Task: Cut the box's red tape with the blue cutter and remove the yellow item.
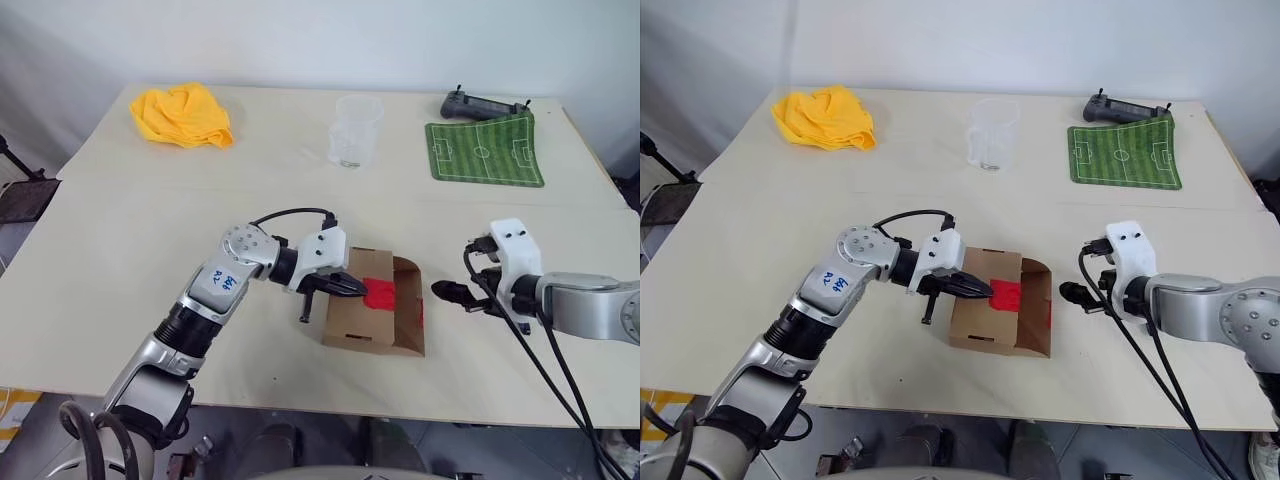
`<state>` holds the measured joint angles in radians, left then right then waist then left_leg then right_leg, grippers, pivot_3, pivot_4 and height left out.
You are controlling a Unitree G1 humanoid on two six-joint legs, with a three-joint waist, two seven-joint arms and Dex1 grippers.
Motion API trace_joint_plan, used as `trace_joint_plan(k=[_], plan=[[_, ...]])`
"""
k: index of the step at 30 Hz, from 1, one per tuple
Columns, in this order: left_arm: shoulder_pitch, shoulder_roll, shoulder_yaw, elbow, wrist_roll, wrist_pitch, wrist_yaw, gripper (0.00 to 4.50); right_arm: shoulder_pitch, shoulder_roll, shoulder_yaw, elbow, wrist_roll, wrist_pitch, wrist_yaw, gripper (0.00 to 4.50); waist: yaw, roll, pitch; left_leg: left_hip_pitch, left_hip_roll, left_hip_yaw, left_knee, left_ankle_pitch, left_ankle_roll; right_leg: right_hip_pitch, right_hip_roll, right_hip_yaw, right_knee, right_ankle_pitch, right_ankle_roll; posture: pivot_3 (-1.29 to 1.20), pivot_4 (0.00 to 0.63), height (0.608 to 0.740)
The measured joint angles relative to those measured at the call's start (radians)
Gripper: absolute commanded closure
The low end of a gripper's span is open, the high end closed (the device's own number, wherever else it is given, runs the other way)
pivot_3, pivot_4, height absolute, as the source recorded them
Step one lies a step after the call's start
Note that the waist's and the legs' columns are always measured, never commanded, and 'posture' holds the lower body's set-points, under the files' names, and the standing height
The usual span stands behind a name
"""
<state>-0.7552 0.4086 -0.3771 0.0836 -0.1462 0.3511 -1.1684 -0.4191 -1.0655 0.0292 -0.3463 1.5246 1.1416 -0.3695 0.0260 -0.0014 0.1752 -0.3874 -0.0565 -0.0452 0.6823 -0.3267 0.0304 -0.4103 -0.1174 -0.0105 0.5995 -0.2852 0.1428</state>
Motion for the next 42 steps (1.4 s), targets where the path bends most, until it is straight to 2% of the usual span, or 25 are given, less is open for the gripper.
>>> trace_joint_plan(k=[3,9,12,15,30,33,35,37,39,42], plan=[[0.000,0.000,0.001,-0.002,0.000,0.000,0.003,4.50,-0.002,0.054,0.012,-0.037,-0.017,0.019,-0.006,0.02,0.000,0.000,0.000,0.000,0.000,0.000,0.000,0.000,0.000,0.000,0.000,0.000,0.000,0.000,0.000,0.00,0.150,0.740],[0.000,0.000,0.002,-0.002,0.000,0.003,0.004,4.50,-0.002,0.076,0.013,-0.056,-0.065,0.047,-0.003,0.02,0.000,0.000,0.000,0.000,0.000,0.000,0.000,0.000,0.000,0.000,0.000,0.000,0.000,0.000,0.000,0.00,0.150,0.740],[0.000,0.000,0.002,-0.003,0.000,0.005,0.005,4.50,-0.001,0.080,0.047,-0.085,-0.134,0.073,0.032,0.02,-0.001,0.000,0.000,0.000,0.000,0.000,0.000,0.000,0.000,-0.001,0.000,0.000,0.001,0.000,0.000,0.00,0.150,0.740],[0.000,0.000,0.002,-0.006,0.000,0.008,0.007,4.50,0.009,0.070,0.074,-0.133,-0.267,0.083,0.105,0.02,0.000,0.000,0.000,0.000,0.000,0.000,0.000,0.000,0.000,-0.001,0.001,0.000,0.001,0.000,0.000,0.00,0.150,0.740],[0.000,0.002,0.003,-0.006,0.000,0.010,0.009,4.50,0.096,0.167,0.026,-0.151,-0.550,0.055,0.299,0.02,-0.001,0.000,0.000,0.000,-0.001,0.000,0.000,0.000,0.000,-0.001,0.002,0.000,0.003,0.000,0.000,0.00,0.150,0.740],[-0.001,0.002,0.001,-0.010,0.000,0.011,0.009,4.50,0.137,0.199,-0.112,-0.147,-0.462,0.074,0.339,0.02,0.001,0.000,0.000,0.000,-0.001,0.000,0.000,0.000,0.000,-0.001,0.001,0.000,0.005,0.000,0.000,0.00,0.150,0.740],[0.000,0.003,0.001,-0.010,0.000,0.011,0.007,4.50,0.155,0.203,-0.234,-0.117,-0.339,0.111,0.349,0.02,0.000,0.000,0.000,0.000,-0.001,0.000,-0.001,0.000,0.000,0.000,0.001,0.000,0.005,0.000,0.000,0.00,0.150,0.740],[0.000,0.005,0.001,-0.008,0.000,0.003,0.003,4.50,0.177,0.159,-0.332,-0.035,-0.154,0.159,0.353,0.02,0.001,0.000,0.000,0.000,-0.001,0.000,-0.001,0.000,0.000,0.000,0.000,0.000,0.004,0.000,0.000,0.00,0.150,0.740],[-0.001,0.010,0.002,-0.004,0.000,-0.006,-0.004,4.50,0.201,0.107,-0.368,0.048,0.018,0.176,0.332,0.02,0.000,0.000,0.000,0.000,0.000,-0.001,-0.001,0.000,0.000,0.000,-0.002,0.000,0.003,0.000,0.000,0.00,0.150,0.740],[-0.002,0.013,0.004,0.002,0.000,-0.014,-0.007,4.50,0.233,0.062,-0.348,0.150,0.231,0.166,0.287,0.02,-0.003,0.000,0.000,0.001,0.000,0.000,-0.001,0.000,0.000,0.000,-0.002,0.000,0.001,0.000,0.000,0.00,0.150,0.740]])
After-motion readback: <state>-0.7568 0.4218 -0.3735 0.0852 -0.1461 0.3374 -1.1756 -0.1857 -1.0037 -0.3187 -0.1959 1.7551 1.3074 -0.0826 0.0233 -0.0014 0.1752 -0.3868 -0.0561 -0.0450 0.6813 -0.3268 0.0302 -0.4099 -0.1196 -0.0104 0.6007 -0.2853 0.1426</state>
